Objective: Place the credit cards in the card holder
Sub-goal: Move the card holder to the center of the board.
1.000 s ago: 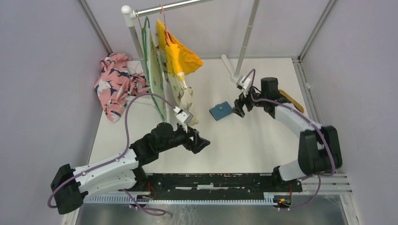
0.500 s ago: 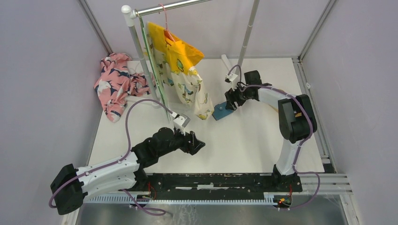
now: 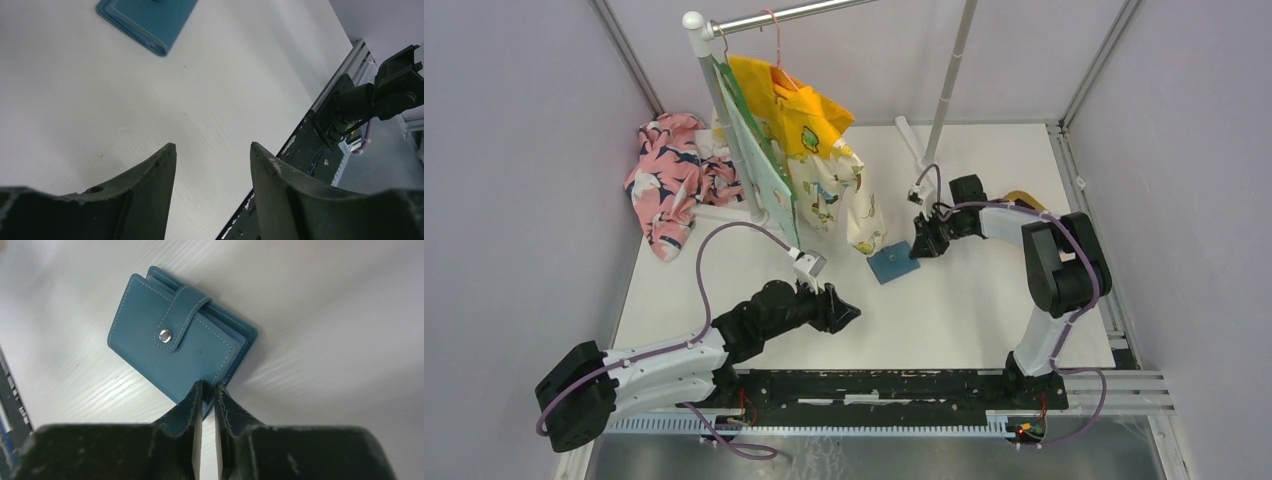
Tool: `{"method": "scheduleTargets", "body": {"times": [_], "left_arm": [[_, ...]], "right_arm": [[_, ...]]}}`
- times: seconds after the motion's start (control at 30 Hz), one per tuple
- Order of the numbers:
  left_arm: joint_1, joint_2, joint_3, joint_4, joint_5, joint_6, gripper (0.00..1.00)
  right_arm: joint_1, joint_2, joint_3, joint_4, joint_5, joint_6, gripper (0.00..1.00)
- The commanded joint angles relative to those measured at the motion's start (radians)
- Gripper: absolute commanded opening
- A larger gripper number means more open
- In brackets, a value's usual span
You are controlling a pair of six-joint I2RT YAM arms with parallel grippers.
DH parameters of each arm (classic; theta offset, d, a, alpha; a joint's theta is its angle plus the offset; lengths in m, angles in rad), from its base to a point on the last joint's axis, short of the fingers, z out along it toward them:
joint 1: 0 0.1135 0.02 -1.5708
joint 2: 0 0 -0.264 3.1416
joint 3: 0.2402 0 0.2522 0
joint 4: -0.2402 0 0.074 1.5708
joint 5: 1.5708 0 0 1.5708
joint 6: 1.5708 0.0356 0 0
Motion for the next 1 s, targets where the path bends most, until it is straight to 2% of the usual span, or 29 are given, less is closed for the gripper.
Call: {"method": "scheduleTargets", "body": {"times": [0.0,0.07,0.1,0.2,0.23,0.33,0.47,0.5,0.57,0.63,0.7,0.77,0.97], "left_arm": [[0.002,0.037,-0.062,0.23,0.039,-0.119,0.62],[0.001,0.058,-0.081,0.274,0.038,-0.154,0.64],[0.001,0.07,-0.089,0.296,0.039,-0.171,0.65],[-0.001,0.093,-0.113,0.358,0.042,-0.219,0.65],[-0.003,0.097,-0.116,0.367,0.04,-0.232,0.65],[-0.016,0.106,-0.12,0.362,0.021,-0.261,0.65],[-0.033,0.124,-0.11,0.34,-0.004,-0.288,0.63],[-0.039,0.135,-0.103,0.332,-0.01,-0.289,0.62],[-0.052,0.163,-0.079,0.305,-0.044,-0.291,0.57],[-0.064,0.205,-0.053,0.293,-0.06,-0.291,0.53],[-0.071,0.254,-0.034,0.292,-0.072,-0.293,0.46],[-0.074,0.303,-0.016,0.294,-0.08,-0.294,0.42],[-0.076,0.438,0.042,0.338,-0.055,-0.286,0.41]], "right_arm": [[0.026,-0.11,-0.178,-0.129,-0.078,-0.096,0.15],[0.048,-0.175,-0.257,-0.157,-0.099,-0.138,0.17],[0.057,-0.209,-0.291,-0.172,-0.109,-0.164,0.22],[0.074,-0.325,-0.327,-0.193,-0.077,-0.222,0.56],[0.074,-0.358,-0.312,-0.216,-0.045,-0.273,0.64],[0.072,-0.467,-0.295,-0.227,0.033,-0.45,0.72],[0.126,-0.621,-0.4,-0.201,-0.091,-0.819,0.84],[0.163,-0.656,-0.43,-0.162,-0.093,-0.861,0.84],[0.262,-0.692,-0.481,-0.041,-0.06,-0.84,0.82],[0.325,-0.665,-0.481,0.042,-0.022,-0.762,0.71],[0.346,-0.609,-0.445,0.027,0.013,-0.727,0.57],[0.356,-0.576,-0.434,0.026,0.06,-0.69,0.49],[0.386,-0.552,-0.473,0.084,0.098,-0.633,0.46]]}}
